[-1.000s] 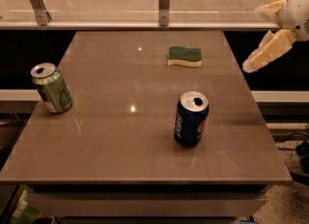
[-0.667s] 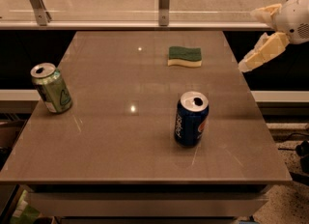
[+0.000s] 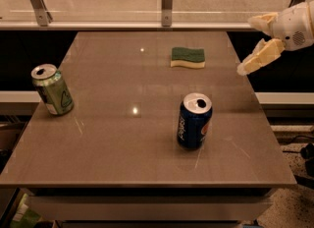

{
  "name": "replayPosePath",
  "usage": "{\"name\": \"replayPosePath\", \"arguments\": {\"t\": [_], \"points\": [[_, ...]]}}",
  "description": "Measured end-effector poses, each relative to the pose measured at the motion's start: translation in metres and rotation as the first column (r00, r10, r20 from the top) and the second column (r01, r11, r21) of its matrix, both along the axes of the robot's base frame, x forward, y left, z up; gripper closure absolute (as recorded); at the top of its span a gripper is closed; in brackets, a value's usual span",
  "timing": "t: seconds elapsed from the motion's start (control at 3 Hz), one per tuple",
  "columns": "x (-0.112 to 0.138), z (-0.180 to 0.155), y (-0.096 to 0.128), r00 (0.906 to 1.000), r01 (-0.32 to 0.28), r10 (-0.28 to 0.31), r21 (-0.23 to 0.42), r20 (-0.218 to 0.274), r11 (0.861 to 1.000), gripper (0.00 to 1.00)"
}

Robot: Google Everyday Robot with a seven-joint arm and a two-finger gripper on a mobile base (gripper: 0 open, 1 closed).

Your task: Move sponge near green can

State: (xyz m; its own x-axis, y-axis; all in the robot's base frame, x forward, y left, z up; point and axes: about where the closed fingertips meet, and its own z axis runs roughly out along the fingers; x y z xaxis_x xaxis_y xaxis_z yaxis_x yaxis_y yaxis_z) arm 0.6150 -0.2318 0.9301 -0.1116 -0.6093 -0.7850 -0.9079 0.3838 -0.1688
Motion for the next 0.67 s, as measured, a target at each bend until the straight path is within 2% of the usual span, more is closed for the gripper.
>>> {"name": "replayPosePath", "arguments": {"t": [0.67], "points": [[0.022, -0.023, 0.000, 0.9987, -0.044, 0.045, 0.039, -0.024, 0.998, 0.00]]}}
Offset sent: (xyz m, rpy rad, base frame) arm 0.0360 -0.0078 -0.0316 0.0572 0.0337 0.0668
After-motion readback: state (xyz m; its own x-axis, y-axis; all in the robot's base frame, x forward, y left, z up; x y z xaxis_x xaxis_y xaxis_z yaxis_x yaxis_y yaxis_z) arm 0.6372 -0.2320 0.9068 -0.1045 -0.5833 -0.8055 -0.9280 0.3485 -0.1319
